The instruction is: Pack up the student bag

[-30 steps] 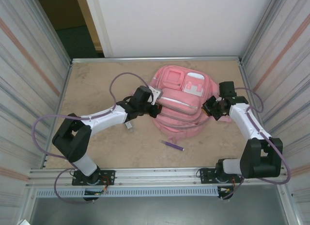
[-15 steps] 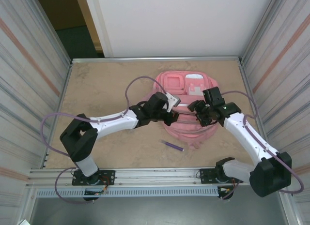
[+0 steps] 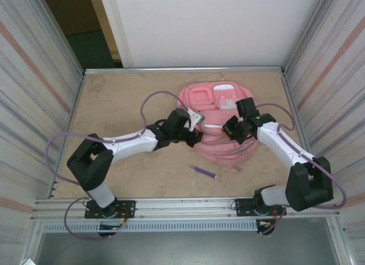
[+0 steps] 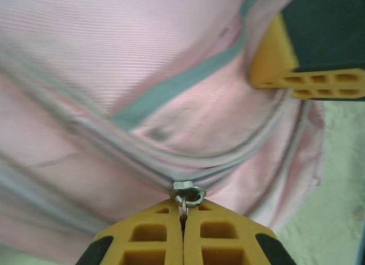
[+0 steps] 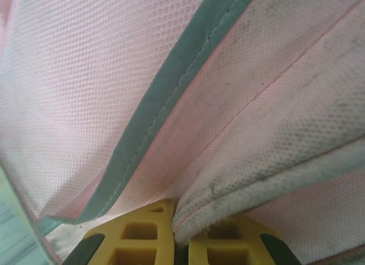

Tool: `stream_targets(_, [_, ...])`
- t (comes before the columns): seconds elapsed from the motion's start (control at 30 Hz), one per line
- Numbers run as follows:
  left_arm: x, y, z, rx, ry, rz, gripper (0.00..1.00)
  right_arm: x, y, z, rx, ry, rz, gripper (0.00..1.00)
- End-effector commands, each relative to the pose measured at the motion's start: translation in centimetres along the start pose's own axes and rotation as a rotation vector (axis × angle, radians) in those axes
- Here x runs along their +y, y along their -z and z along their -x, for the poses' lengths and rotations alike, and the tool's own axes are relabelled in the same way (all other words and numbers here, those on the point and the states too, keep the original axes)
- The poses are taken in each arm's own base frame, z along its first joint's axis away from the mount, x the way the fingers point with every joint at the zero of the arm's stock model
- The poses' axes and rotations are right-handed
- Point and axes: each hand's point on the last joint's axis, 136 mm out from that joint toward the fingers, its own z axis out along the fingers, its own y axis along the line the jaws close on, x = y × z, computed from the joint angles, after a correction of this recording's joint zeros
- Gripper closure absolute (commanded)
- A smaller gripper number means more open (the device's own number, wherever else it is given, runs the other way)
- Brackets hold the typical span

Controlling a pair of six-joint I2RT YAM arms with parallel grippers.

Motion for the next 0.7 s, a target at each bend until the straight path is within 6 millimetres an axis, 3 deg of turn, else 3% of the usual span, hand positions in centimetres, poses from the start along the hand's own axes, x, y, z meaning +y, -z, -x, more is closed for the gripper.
stream_targets(0.0, [4.7, 2.9, 0.0, -0.007, 0.001, 0.128, 1.0, -0.9, 0.9, 2.2, -0.014, 0.107, -0.033, 1.0])
stream_targets(0.1, [5.9, 3.4, -0.3, 0.006, 0.026, 0.117, 1.0, -0.5, 0.8, 2.8, 0.025, 0.152, -0.004, 1.0])
stream_targets(0.2, [5.2, 2.8, 0.5, -0.012, 0.017, 0.075, 1.0, 0.1, 0.3, 3.3, 0.055, 0.165, 0.012, 1.0])
stream_targets(0.23, [4.6, 2.6, 1.0, -0.021, 0.026, 0.046, 1.0, 0.4, 0.2, 3.3, 0.069, 0.154, 0.023, 0.95])
stream_targets(0.3, [2.8, 1.9, 1.8, -0.033, 0.015, -0.009, 1.0, 1.2, -0.1, 2.7, 0.101, 0.117, 0.055, 0.7])
stream_targets(0.43, [-1.0, 0.6, 3.1, -0.063, -0.055, -0.055, 1.0, 1.7, -0.2, 0.9, 0.113, -0.003, 0.027, 0.5])
stream_targets(0.6, [-4.0, -1.0, 3.9, -0.07, -0.095, -0.104, 1.0, 1.8, -0.2, -1.2, 0.051, -0.098, 0.015, 0.42])
stream_targets(0.67, [-4.4, -1.5, 3.8, -0.063, -0.105, -0.114, 1.0, 2.2, -0.4, -1.6, 0.042, -0.092, 0.028, 0.48])
